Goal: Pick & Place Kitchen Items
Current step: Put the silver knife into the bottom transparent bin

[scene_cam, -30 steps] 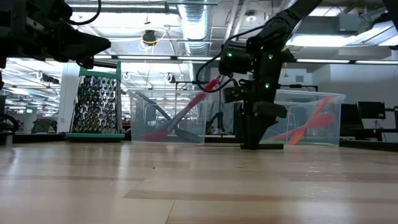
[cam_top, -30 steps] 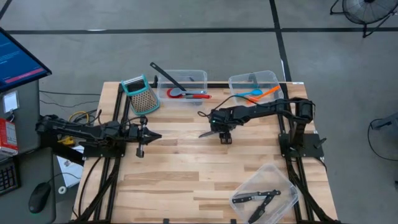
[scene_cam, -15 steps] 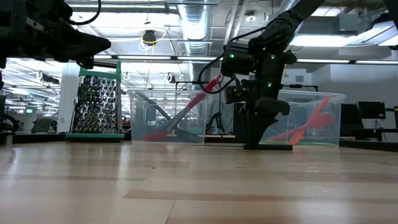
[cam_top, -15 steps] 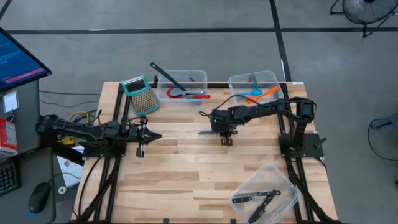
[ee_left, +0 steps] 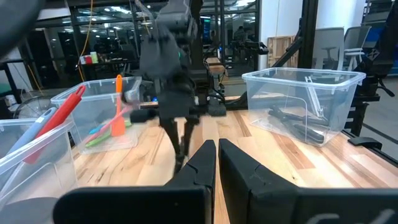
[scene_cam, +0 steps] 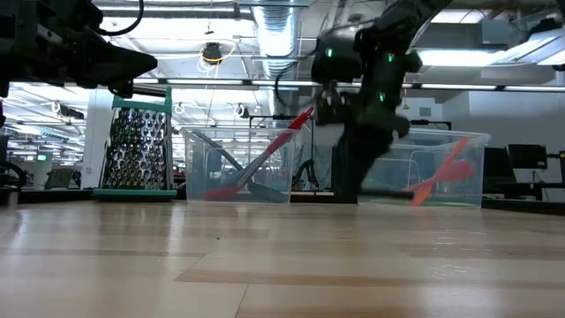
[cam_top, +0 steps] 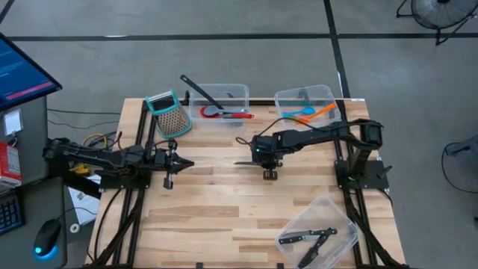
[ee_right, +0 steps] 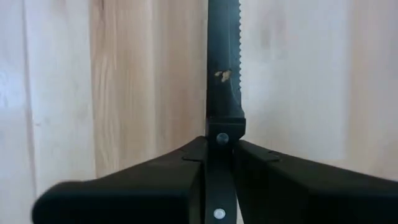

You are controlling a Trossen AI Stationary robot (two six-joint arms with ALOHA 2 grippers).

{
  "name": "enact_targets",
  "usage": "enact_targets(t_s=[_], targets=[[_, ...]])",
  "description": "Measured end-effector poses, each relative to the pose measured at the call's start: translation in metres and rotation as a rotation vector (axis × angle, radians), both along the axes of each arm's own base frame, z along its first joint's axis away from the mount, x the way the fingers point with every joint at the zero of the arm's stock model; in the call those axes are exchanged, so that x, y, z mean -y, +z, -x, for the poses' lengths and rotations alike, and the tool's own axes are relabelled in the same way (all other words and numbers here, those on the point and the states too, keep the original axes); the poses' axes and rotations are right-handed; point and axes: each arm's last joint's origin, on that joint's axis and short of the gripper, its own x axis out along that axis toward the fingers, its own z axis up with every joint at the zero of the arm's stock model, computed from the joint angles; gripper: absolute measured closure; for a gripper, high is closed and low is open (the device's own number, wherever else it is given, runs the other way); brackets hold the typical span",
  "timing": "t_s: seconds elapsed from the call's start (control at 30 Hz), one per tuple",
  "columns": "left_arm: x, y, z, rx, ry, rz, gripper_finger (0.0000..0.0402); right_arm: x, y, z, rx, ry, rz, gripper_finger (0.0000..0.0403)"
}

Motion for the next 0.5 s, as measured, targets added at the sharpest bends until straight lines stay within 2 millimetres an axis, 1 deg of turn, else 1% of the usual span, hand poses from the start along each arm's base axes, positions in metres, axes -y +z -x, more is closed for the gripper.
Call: enact_targets(t_s=[0.1,0.17,0.33,0.5], targets=[[0.0,0.0,0.0,0.0,0.0,0.0,0.0398,-0.003,0.015,0.004,0.032,-0.011,0.005,0.0368],[0.0,0.0,0.0,0.001,0.0,0.0,0.0398,-0.006,0.029,0.007,0.079,-0.027,0.003,0.0368],[0.0,0.002,0.0,0.023,0.0,0.003,0.0398,-0.022,0.076,0.025,0.216,-0.025,-0.012,0.0368],[0.0,0.01,0.001,0.105,0.0,0.011,0.0398,-0.044,0.13,0.057,0.399,-0.05,-0.065,0.0368]])
